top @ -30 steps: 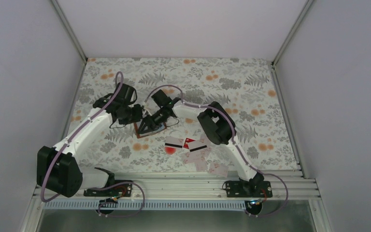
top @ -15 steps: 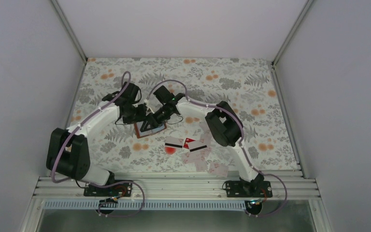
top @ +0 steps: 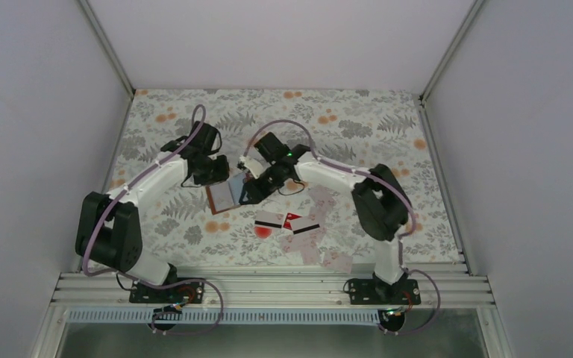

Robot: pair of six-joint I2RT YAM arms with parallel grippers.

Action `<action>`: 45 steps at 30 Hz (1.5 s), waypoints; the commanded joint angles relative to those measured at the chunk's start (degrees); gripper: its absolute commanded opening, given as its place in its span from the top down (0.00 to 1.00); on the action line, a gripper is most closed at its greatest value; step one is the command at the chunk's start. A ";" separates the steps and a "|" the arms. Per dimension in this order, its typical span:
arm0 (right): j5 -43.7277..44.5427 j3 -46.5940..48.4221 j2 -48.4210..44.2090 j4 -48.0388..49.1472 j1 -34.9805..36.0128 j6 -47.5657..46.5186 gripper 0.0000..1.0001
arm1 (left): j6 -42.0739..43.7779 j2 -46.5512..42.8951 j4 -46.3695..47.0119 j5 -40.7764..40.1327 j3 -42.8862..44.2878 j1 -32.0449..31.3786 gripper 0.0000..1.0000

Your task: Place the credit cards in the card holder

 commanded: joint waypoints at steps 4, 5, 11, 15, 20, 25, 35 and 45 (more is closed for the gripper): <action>22.80 -10.36 -14.87 -3.32 0.13 -4.49 0.56 | 4.86 -4.75 1.82 -4.04 -0.06 -5.87 0.73; 25.19 -11.58 -16.68 -3.62 0.12 -3.82 0.56 | 5.63 -5.08 2.11 -4.89 0.11 -7.41 0.70; 39.58 -20.30 -30.05 -4.44 -2.37 3.66 0.45 | 12.17 -6.20 5.85 -6.15 0.97 -15.76 0.49; 42.25 -25.42 -38.81 -5.10 -7.27 6.95 0.33 | 18.19 -5.65 7.70 -4.98 2.35 -21.52 0.37; 42.15 -29.29 -46.62 -7.13 -12.74 9.52 0.25 | 24.35 -1.02 7.52 -0.50 5.85 -27.23 0.30; 42.03 -29.38 -50.74 -9.30 -18.07 10.88 0.13 | 28.35 6.08 5.01 0.68 11.11 -32.94 0.26; 32.25 -30.70 -54.31 -10.58 -28.92 13.86 0.05 | 29.07 20.79 -0.15 -2.07 19.65 -41.64 0.22; 29.23 -31.80 -56.02 -12.30 -30.80 12.47 0.04 | 31.75 30.24 -5.97 -6.11 26.58 -44.12 0.21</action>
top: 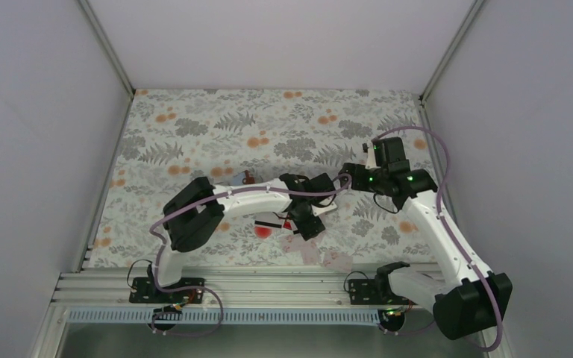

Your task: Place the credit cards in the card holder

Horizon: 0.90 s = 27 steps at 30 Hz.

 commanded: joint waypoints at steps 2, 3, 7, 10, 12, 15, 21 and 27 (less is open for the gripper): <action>-4.36 -0.30 -1.45 -0.61 -0.29 0.07 0.04 | 3.83 2.62 -4.53 -4.32 2.78 -0.32 0.21; -4.86 -0.34 -1.42 -0.49 -0.36 0.12 0.04 | 4.11 3.01 -4.95 -5.02 2.89 -0.30 0.22; -5.95 -0.38 -1.25 -0.43 -0.32 0.25 0.04 | 6.00 3.67 -5.06 -4.57 2.83 -0.26 0.22; -6.58 -0.20 -0.82 -0.52 -0.36 0.17 0.04 | 6.60 4.89 -4.91 -3.88 2.84 -0.05 0.23; -7.18 -0.14 -0.72 -0.57 -0.36 0.16 0.04 | 6.70 5.28 -4.56 -3.10 2.78 0.48 0.24; -7.57 -0.15 -0.79 -0.78 -0.34 0.24 0.03 | 7.30 5.61 -4.19 -1.35 2.91 1.48 0.24; -8.46 -0.06 -0.62 -0.92 -0.37 0.21 0.03 | 9.09 7.84 -4.45 -0.67 3.03 2.41 0.25; -8.47 0.52 -0.03 -0.92 -0.38 0.01 0.02 | 9.93 9.14 -3.73 0.34 2.65 2.59 0.29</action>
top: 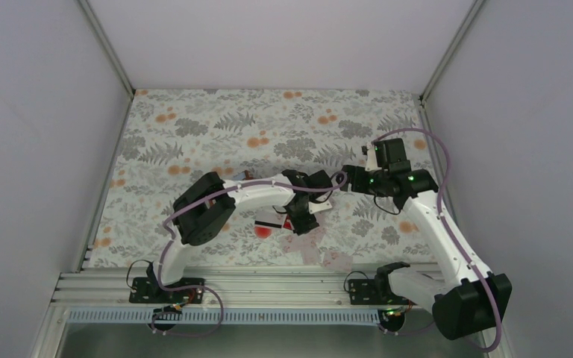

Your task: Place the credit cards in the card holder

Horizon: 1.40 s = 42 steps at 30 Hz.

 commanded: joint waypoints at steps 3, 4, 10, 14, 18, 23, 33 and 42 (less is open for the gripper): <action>-4.57 0.85 0.42 1.38 0.59 -0.06 0.02 | 2.61 4.10 -0.47 0.95 -0.69 -0.31 0.36; -4.47 0.93 0.51 1.44 0.60 -0.05 0.02 | 2.73 4.28 -0.41 0.67 -0.87 -0.27 0.38; -4.66 0.79 0.80 1.84 0.53 0.10 0.02 | 2.66 4.95 0.22 -2.28 -0.47 -0.22 0.48; -4.36 0.85 0.80 1.93 0.55 0.28 0.02 | 2.09 4.38 0.30 -3.08 0.98 -0.14 0.52; -3.88 0.94 0.69 1.80 0.56 0.23 0.02 | 1.17 3.30 0.02 -2.27 2.69 -0.16 0.52; -3.30 0.63 -0.06 1.21 0.50 -0.33 0.02 | 0.00 1.75 0.52 -0.44 3.40 -0.04 0.61; -4.60 -3.46 -3.92 1.33 -0.54 0.22 0.01 | -3.35 -2.09 2.13 2.78 2.46 0.75 0.83; -8.14 -6.45 -6.06 2.37 -2.28 2.09 0.01 | -1.81 -7.02 2.51 3.61 -0.23 0.31 0.18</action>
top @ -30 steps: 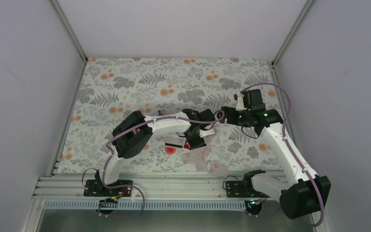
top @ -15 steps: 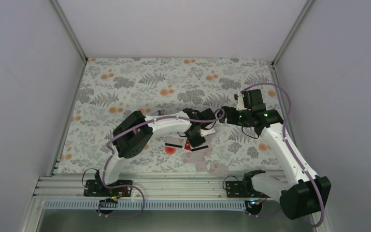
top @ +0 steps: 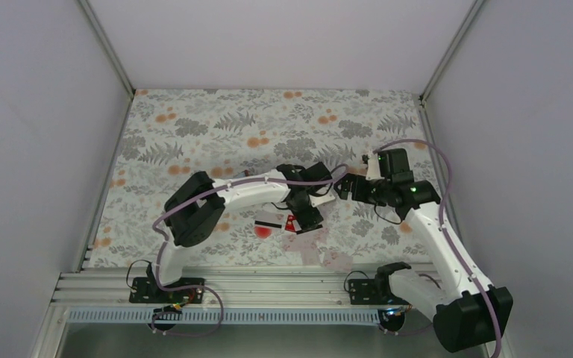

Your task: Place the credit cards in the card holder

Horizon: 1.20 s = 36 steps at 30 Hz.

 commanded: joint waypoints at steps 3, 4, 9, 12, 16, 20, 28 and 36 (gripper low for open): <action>-2.46 -1.41 -2.11 1.18 -0.95 1.51 0.01 | 1.54 -3.10 -1.03 -2.13 -0.69 -1.71 0.03; -1.96 -1.47 -2.24 0.85 -0.99 1.95 0.01 | 1.68 -2.53 -1.20 -2.81 -0.68 -2.09 0.02; 8.75 -0.86 -2.49 -4.10 -1.71 7.19 0.01 | 2.56 0.55 -1.46 -5.29 -0.35 -3.55 0.02; 13.42 0.01 -3.01 -6.48 -2.19 10.47 0.01 | 3.71 1.37 -1.30 -5.92 -0.97 -3.66 0.04; 14.90 0.80 -3.28 -7.64 -2.45 12.25 0.01 | 4.81 1.87 -0.61 -6.90 -2.11 -3.61 0.07; 13.29 0.71 -3.18 -7.61 -2.54 11.87 0.01 | 5.52 3.35 -0.15 -7.02 -2.62 -3.53 0.12; 11.40 1.37 -2.76 -7.43 -2.49 11.49 0.01 | 6.53 5.27 1.00 -5.82 -4.56 -3.08 0.35; 11.07 1.44 -2.23 -7.00 -2.56 11.76 0.01 | 5.40 4.37 2.10 -6.07 -6.36 -3.19 0.58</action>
